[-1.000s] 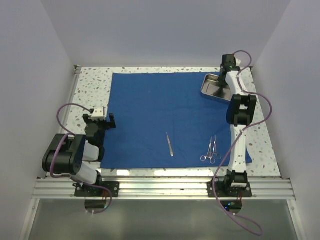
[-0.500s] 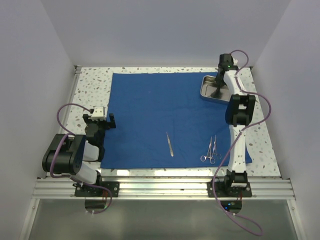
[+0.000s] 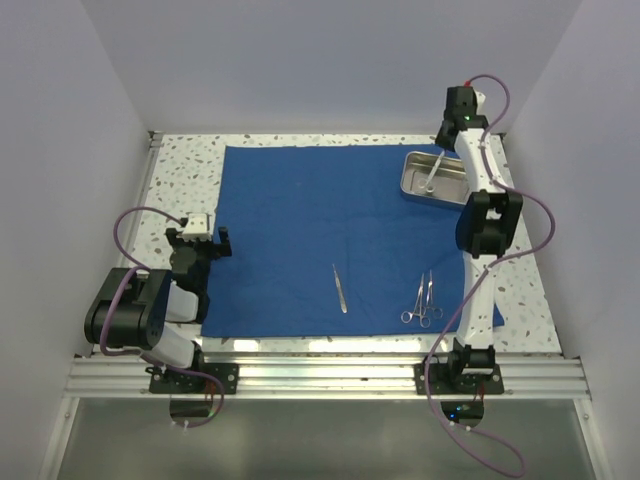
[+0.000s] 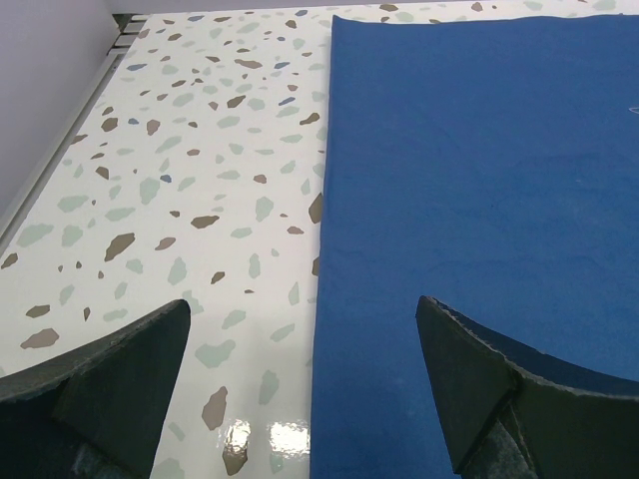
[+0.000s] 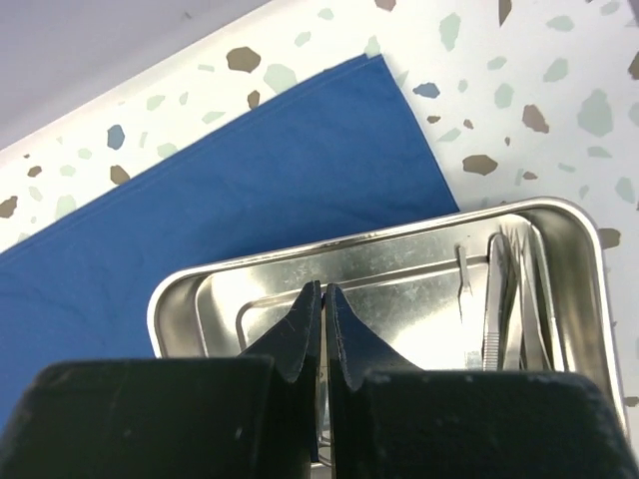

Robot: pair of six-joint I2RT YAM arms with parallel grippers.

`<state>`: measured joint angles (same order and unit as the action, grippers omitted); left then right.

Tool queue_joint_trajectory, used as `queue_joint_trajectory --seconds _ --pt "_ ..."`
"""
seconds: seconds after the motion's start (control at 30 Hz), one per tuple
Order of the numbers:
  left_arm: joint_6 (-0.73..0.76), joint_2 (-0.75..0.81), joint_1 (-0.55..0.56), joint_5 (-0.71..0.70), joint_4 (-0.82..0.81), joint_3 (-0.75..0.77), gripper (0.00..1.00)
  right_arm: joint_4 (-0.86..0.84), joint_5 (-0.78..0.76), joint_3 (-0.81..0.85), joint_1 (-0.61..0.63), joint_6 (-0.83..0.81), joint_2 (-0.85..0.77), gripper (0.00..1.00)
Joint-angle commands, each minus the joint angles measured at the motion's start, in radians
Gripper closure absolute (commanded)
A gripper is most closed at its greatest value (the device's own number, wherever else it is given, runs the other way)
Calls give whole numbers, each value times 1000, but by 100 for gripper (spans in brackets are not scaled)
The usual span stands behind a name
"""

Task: Open and lay out the surgical kit
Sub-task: Pick up the medical item from the container.

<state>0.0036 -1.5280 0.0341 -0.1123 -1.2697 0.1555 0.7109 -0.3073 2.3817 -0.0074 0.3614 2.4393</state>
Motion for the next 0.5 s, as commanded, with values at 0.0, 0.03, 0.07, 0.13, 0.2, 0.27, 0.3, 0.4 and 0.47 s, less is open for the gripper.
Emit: queue_joint_trajectory --seconds 0.0,0.03,0.07,0.13,0.2,0.27,0.3,0.4,0.47 --pt "16 -1 6 -21 -131 9 0 -11 -36 7 0 -32 -94 100" --pt "16 -1 4 -21 -131 9 0 -11 -42 14 0 -33 -105 100" --pt "16 -1 6 -20 -132 7 0 -7 -46 20 0 -41 -109 100" --pt "18 -3 6 -20 -132 7 0 1 -49 27 0 -47 -132 100" --pt "18 -3 6 -21 -134 6 0 13 -55 27 0 -58 -154 100" --pt "18 -4 6 -21 -137 7 0 19 -58 14 0 -68 -196 100" --pt "18 -4 6 -20 -138 7 0 25 -59 8 0 -71 -213 100" --pt "18 -4 6 -21 -140 7 0 28 -53 -53 0 -87 -311 100" --pt "18 -4 6 -20 -138 7 0 32 -47 -116 0 -90 -365 100"
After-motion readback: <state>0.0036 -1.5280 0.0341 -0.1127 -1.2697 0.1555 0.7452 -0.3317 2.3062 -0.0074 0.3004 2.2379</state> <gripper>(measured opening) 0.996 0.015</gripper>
